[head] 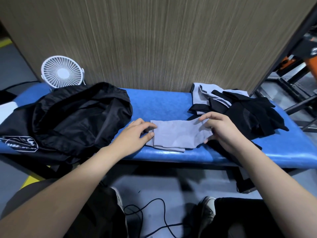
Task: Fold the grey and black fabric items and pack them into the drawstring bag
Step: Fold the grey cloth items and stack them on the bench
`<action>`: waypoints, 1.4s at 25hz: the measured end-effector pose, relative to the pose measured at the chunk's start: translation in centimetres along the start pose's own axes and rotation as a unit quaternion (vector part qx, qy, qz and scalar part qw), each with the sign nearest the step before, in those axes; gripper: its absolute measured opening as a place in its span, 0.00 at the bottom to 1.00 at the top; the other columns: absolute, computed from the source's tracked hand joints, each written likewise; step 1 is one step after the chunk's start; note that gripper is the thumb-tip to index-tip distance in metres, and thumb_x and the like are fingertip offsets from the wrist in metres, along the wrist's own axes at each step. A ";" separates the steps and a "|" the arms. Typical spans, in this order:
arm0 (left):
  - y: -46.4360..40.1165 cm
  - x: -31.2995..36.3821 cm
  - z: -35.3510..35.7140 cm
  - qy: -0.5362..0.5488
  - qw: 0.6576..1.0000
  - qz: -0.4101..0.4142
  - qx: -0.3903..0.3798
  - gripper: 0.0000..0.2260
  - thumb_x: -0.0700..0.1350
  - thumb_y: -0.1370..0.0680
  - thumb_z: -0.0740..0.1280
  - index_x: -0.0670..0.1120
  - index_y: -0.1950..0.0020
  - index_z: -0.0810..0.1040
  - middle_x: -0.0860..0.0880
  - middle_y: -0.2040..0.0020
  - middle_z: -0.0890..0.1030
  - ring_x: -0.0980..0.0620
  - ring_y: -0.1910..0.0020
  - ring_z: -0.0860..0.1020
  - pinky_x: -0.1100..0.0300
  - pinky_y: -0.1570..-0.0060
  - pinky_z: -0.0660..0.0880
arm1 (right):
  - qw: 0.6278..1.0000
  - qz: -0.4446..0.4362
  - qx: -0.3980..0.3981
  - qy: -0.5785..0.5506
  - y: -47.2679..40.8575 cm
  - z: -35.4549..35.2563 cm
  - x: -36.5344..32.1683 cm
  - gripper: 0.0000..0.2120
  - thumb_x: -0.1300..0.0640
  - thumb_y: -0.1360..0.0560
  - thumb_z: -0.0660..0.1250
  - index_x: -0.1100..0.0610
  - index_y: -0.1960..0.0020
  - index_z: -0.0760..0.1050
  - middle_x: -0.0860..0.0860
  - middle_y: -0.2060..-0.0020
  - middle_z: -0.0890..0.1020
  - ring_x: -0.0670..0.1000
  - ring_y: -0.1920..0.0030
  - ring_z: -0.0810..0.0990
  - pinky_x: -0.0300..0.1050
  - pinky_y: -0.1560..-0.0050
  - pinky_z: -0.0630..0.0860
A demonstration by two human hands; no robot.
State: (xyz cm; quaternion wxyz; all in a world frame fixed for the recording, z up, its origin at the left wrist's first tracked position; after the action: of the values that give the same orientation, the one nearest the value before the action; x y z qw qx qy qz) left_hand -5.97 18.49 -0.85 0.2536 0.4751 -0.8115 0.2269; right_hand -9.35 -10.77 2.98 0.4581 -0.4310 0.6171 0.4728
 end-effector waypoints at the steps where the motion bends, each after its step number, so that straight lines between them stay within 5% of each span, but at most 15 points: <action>1: 0.0 0.0 0.0 0.004 1.000 -0.002 0.004 0.13 0.50 0.20 0.68 0.56 0.36 0.78 0.55 0.52 0.73 0.54 0.48 0.75 0.56 0.40 0.72 | 1.000 0.000 -0.015 -0.016 0.2 0.5 -0.3 0.11 0.72 0.27 0.59 0.67 0.48 0.77 0.61 0.61 0.75 0.57 0.68 0.74 0.48 0.72 0.77; 6: 0.0 0.0 0.5 -0.006 1.000 0.009 -0.010 0.15 0.51 0.22 0.69 0.60 0.35 0.76 0.55 0.51 0.73 0.55 0.47 0.73 0.58 0.41 0.72 | 0.996 -0.027 -0.082 0.009 0.7 3.5 -0.6 0.11 0.73 0.25 0.60 0.67 0.45 0.76 0.61 0.63 0.73 0.56 0.70 0.75 0.55 0.66 0.81; 13: -0.2 0.4 0.6 -0.015 1.000 0.009 -0.011 0.16 0.52 0.21 0.68 0.60 0.34 0.75 0.56 0.53 0.71 0.65 0.53 0.69 0.64 0.51 0.66 | 0.990 -0.022 -0.133 0.038 0.9 8.4 -0.8 0.11 0.73 0.24 0.60 0.67 0.44 0.76 0.60 0.65 0.72 0.56 0.74 0.73 0.46 0.74 0.75; 20: -0.4 0.1 0.8 0.013 0.999 -0.032 0.011 0.11 0.56 0.21 0.65 0.60 0.38 0.76 0.58 0.53 0.74 0.62 0.54 0.72 0.60 0.48 0.72 | 0.984 0.013 -0.163 0.071 0.2 10.8 0.2 0.14 0.68 0.25 0.63 0.56 0.41 0.73 0.59 0.64 0.78 0.59 0.66 0.75 0.48 0.70 0.72; 26: -0.5 1.5 1.0 -0.021 0.996 -0.082 0.034 0.15 0.59 0.26 0.70 0.57 0.43 0.75 0.58 0.52 0.73 0.58 0.48 0.72 0.60 0.52 0.68 | 0.988 -0.029 -0.147 -0.019 0.6 8.6 -0.6 0.09 0.72 0.22 0.61 0.65 0.45 0.75 0.62 0.57 0.82 0.58 0.65 0.80 0.47 0.68 0.78; 28: -0.7 1.6 1.1 -0.017 0.994 -0.100 0.034 0.14 0.58 0.27 0.71 0.55 0.46 0.74 0.57 0.51 0.73 0.57 0.47 0.72 0.58 0.50 0.70 | 0.983 -0.126 -0.079 0.104 0.1 6.4 -0.6 0.10 0.71 0.23 0.64 0.60 0.50 0.79 0.57 0.58 0.83 0.57 0.65 0.79 0.46 0.64 0.76; 31: -0.9 1.5 1.2 -0.002 0.992 -0.122 0.029 0.13 0.57 0.28 0.73 0.54 0.51 0.73 0.55 0.52 0.72 0.55 0.50 0.74 0.56 0.48 0.72 | 0.905 -0.247 -0.068 0.339 -0.4 4.2 0.6 0.10 0.67 0.28 0.72 0.54 0.51 0.82 0.50 0.55 0.79 0.54 0.56 0.78 0.45 0.51 0.74; 35: -1.4 1.3 1.2 0.050 0.983 -0.174 0.034 0.12 0.58 0.28 0.74 0.52 0.55 0.77 0.54 0.59 0.74 0.55 0.60 0.73 0.58 0.60 0.68 | 0.873 -0.260 -0.102 0.400 -0.3 4.4 2.7 0.13 0.59 0.28 0.74 0.53 0.44 0.81 0.50 0.47 0.72 0.54 0.46 0.75 0.50 0.39 0.73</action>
State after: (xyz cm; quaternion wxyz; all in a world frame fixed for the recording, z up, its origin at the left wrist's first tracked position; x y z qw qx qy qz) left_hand -5.47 16.30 -0.75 0.3129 0.6051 -0.6950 0.2301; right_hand -8.96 -6.77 -0.31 0.2321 -0.7725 0.5617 0.1838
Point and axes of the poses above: each hand's wrist, its own y-axis away from the middle knuckle, its own z-axis out of the palm, x = y × z, the point moved 3 cm from there along -y, towards the middle knuckle
